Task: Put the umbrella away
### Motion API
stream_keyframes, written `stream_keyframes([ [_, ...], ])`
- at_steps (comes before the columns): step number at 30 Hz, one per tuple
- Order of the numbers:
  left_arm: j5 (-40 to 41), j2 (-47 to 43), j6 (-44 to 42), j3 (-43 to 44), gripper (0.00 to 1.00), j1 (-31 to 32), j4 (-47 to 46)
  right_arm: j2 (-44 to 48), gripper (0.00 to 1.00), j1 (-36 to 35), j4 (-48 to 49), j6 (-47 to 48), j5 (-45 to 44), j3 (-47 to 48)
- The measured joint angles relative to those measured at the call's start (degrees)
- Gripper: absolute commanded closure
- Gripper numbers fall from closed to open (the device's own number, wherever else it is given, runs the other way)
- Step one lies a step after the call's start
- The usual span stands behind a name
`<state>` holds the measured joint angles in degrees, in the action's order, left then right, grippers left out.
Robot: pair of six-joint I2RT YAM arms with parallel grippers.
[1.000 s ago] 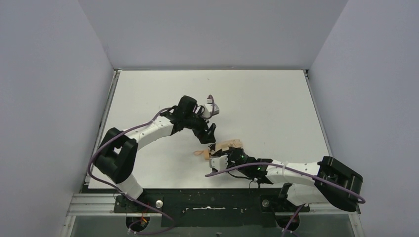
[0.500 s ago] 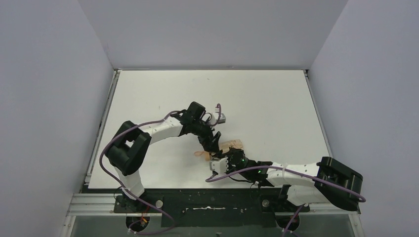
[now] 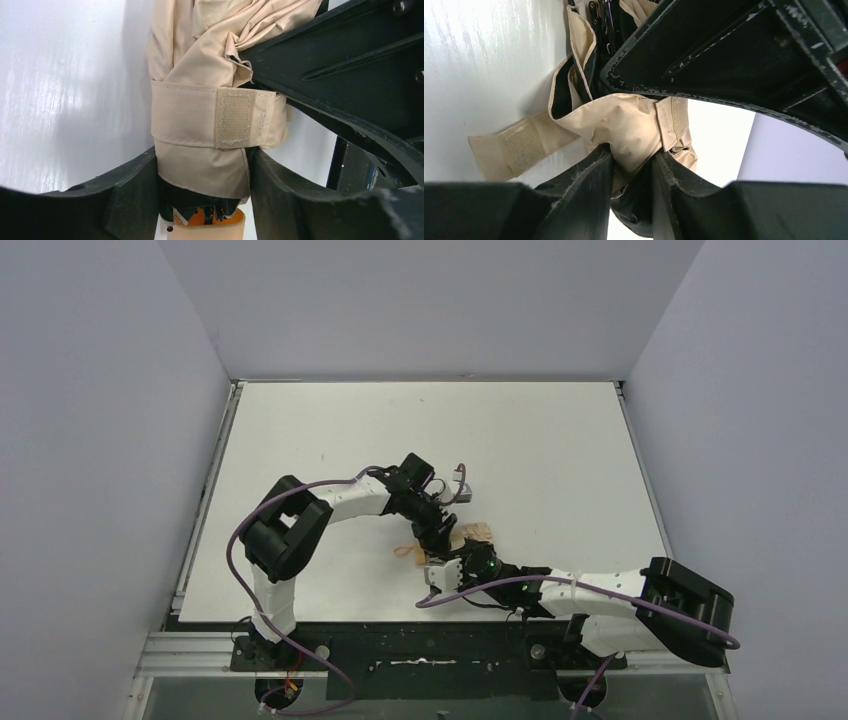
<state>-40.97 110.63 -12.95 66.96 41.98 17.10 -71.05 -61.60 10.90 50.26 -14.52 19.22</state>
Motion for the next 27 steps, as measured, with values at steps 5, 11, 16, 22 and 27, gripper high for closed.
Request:
stream_keyframes([
  [5,1.51,1.16,-2.38,3.21,0.8,0.96,4.52,-0.11,0.8,0.0,-0.04,-0.63,-0.46,-0.02],
  [11,3.43,1.16,-3.76,5.2,0.88,1.68,8.07,0.35,0.48,-0.24,-0.09,-1.44,-0.72,-0.33],
  [16,4.09,1.16,-4.17,5.42,0.9,1.97,8.66,4.63,0.28,-0.37,-3.06,-1.99,-1.03,-0.52],
  [22,5.27,0.94,-4.26,5.53,0.93,2.47,9.09,18.97,0.27,-0.44,-12.31,-4.92,-1.09,1.05],
  [27,7.96,-0.02,-4.02,5.14,0.98,3.41,9.01,32.24,0.27,-0.76,-21.75,-11.89,0.42,5.42],
])
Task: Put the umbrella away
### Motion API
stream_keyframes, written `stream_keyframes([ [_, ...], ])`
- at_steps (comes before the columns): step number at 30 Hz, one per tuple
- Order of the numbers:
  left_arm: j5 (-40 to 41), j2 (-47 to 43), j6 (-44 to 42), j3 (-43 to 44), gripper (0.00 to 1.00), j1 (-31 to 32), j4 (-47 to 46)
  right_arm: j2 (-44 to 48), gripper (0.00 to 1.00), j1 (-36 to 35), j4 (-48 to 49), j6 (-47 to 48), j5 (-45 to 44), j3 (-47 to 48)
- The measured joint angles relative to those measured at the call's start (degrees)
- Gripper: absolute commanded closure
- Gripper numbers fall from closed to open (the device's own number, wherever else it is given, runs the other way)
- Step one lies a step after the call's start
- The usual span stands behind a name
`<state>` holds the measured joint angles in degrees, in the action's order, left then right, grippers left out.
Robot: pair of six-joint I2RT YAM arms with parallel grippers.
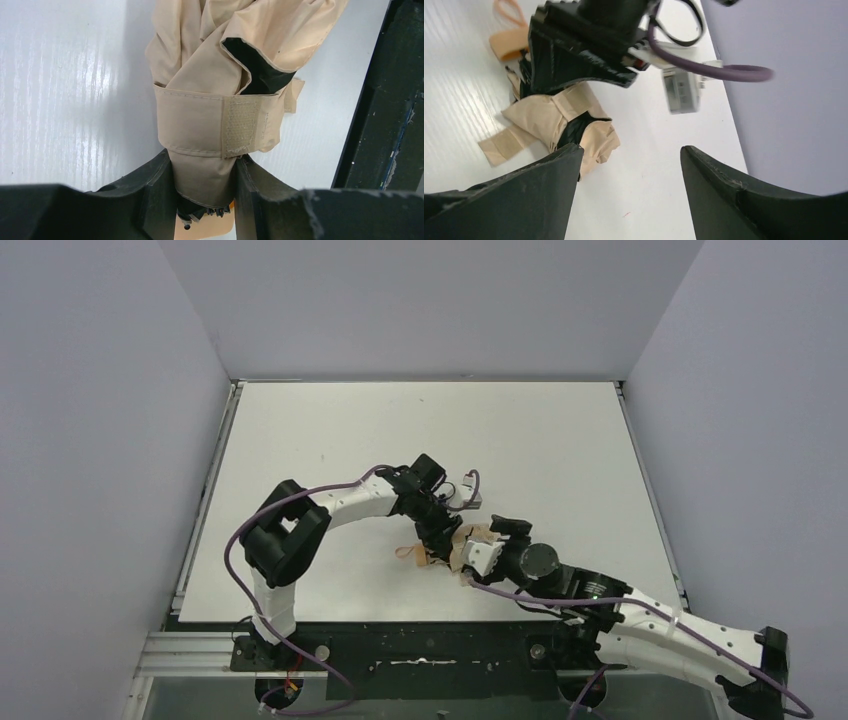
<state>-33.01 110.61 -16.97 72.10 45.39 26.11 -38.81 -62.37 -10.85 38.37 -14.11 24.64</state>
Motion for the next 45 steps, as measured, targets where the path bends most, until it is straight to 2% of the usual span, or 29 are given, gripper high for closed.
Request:
stream_keyframes([
  [5,3.15,-2.38,1.33,-2.69,1.0,0.96,-2.47,7.74,0.29,-0.04,-6.93,-11.26,0.11,6.08],
  [10,7.85,-5.42,3.19,-6.29,1.0,1.97,-5.88,10.34,0.31,-0.04,-8.13,-25.79,-1.84,10.54],
  [17,19.52,-10.1,4.04,-11.34,1.0,5.84,-10.43,9.44,0.25,0.0,-12.61,-47.34,-12.7,11.1],
  [21,25.07,-11.34,3.48,-13.18,1.0,8.28,-12.81,5.4,0.23,1.33,-18.43,-54.34,-18.03,14.84],
  [24,29.29,-11.63,2.58,-14.01,1.0,9.49,-14.88,2.43,0.23,5.6,-21.44,-57.55,-17.97,17.84],
  [29,33.73,-11.58,1.49,-14.47,1.0,10.32,-16.5,-1.51,0.27,19.06,-26.03,-62.88,-11.28,20.41],
  [37,36.48,-11.61,-0.5,-15.61,1.0,11.41,-19.08,-10.64,0.27,40.87,-28.2,-64.78,7.39,21.94],
  [42,36.85,-11.5,-0.94,-15.61,1.0,11.52,-19.1,-18.99,0.35,44.7,-28.15,-64.74,17.03,22.62],
  [45,36.94,-11.13,0.17,-15.15,1.0,11.45,-18.91,-18.03,0.41,44.72,-27.08,-66.49,19.54,19.39],
])
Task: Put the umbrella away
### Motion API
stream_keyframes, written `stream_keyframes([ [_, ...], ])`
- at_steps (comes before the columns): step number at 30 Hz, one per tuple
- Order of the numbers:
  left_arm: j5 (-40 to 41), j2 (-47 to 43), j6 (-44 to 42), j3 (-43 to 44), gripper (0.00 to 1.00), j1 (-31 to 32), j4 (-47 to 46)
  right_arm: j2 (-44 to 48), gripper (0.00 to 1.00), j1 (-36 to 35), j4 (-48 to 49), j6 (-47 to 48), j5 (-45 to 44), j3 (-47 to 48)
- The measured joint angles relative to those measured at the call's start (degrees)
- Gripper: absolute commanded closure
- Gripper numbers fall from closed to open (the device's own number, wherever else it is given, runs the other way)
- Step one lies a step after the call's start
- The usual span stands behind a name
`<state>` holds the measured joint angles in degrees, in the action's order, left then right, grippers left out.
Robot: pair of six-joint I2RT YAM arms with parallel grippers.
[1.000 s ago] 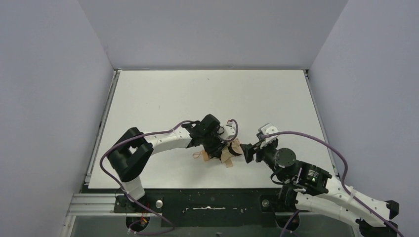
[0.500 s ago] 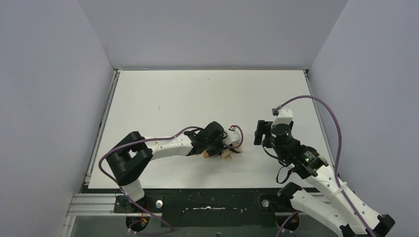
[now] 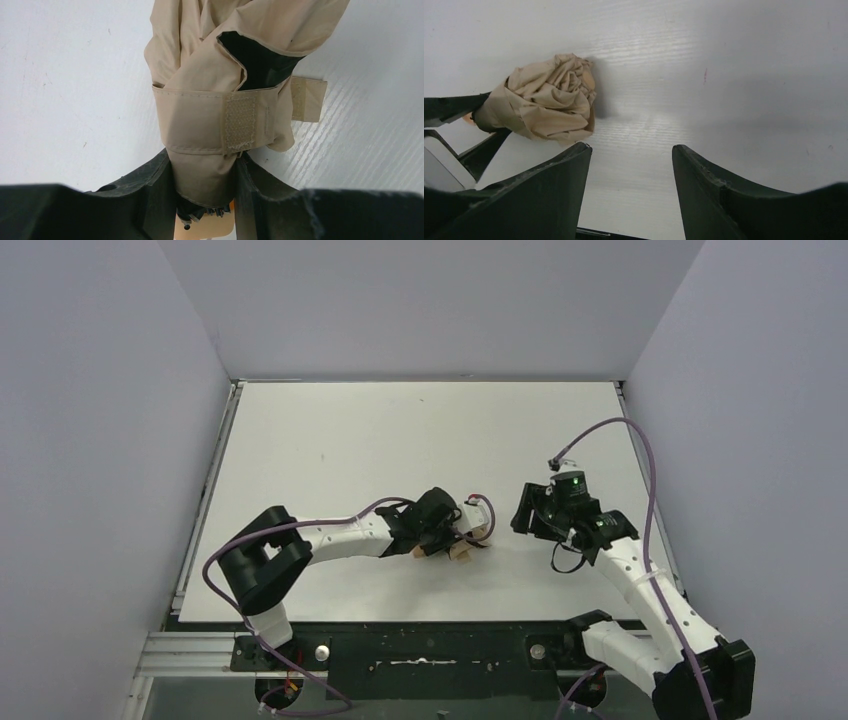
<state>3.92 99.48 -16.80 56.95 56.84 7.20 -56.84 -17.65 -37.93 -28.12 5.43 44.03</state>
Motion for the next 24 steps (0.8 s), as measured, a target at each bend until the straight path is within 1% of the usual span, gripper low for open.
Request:
stream_keyframes([
  [3,0.15,0.63,2.6,0.81,1.0,-0.39,0.2,4.42,0.44,0.0,0.79,-3.56,0.66,-5.42],
  [8,0.35,0.76,9.05,0.96,1.0,-0.96,0.11,9.46,0.45,0.0,3.78,-10.95,2.43,-13.92],
  [12,0.48,0.83,14.95,0.96,1.0,-1.07,0.2,10.21,0.47,-0.07,7.72,-16.22,4.66,-18.69],
  [16,0.63,1.38,20.35,1.81,1.0,-1.11,1.22,10.14,0.49,-0.96,14.67,-22.38,6.38,-23.19],
  [19,0.83,1.6,23.32,1.99,1.0,-1.01,1.36,8.9,0.51,-3.28,19.65,-26.84,6.05,-25.66],
  [24,1.2,2.4,26.99,2.95,1.0,-0.72,1.9,4.17,0.54,-10.95,24.76,-33.24,1.49,-26.32],
])
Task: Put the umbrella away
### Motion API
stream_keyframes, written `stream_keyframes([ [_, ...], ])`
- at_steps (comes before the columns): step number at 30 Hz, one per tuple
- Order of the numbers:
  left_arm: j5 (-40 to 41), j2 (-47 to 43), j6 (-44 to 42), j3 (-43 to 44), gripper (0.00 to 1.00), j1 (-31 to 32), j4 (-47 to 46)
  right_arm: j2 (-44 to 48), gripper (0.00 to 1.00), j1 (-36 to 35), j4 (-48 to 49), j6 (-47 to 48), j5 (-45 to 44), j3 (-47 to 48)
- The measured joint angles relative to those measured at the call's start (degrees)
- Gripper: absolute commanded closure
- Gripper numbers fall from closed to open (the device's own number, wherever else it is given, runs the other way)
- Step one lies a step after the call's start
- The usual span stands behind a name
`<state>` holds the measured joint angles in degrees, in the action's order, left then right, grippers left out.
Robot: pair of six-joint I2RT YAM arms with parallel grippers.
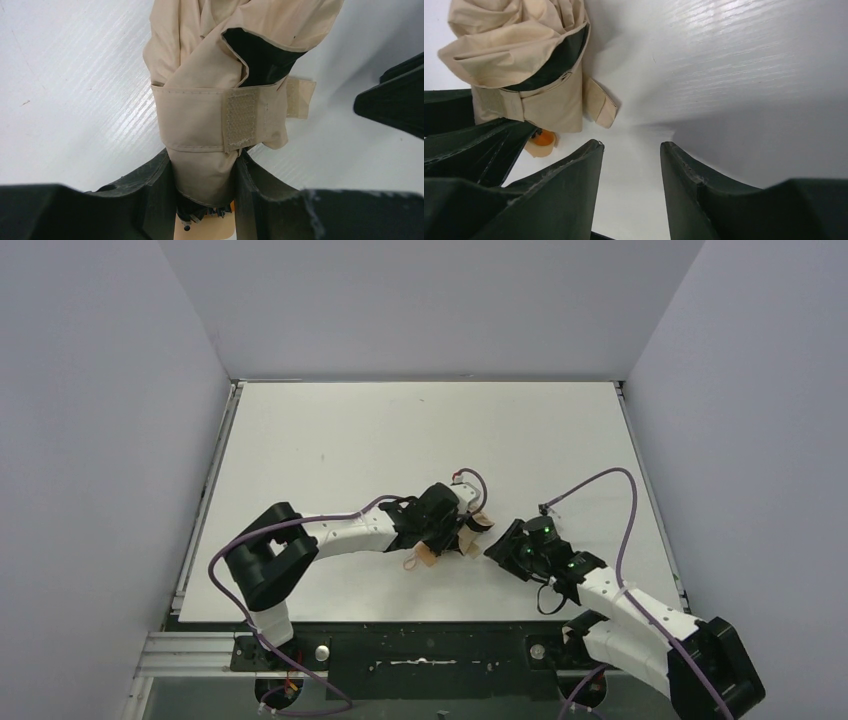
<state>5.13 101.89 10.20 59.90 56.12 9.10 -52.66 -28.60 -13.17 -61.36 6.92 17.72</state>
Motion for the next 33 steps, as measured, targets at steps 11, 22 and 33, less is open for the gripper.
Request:
stream_keyframes([
  [11,1.14,0.57,2.4,0.76,1.0,0.61,0.68,-11.34,0.56,-2.99,8.26,-8.81,-4.87,1.7],
  [22,1.9,1.27,3.26,1.68,1.0,0.96,1.64,-16.63,0.58,-2.99,14.64,-11.63,-3.37,2.56],
  [33,1.9,1.95,4.44,2.38,1.0,0.96,1.73,-18.84,0.64,-2.99,24.37,-13.53,-0.31,-0.44],
])
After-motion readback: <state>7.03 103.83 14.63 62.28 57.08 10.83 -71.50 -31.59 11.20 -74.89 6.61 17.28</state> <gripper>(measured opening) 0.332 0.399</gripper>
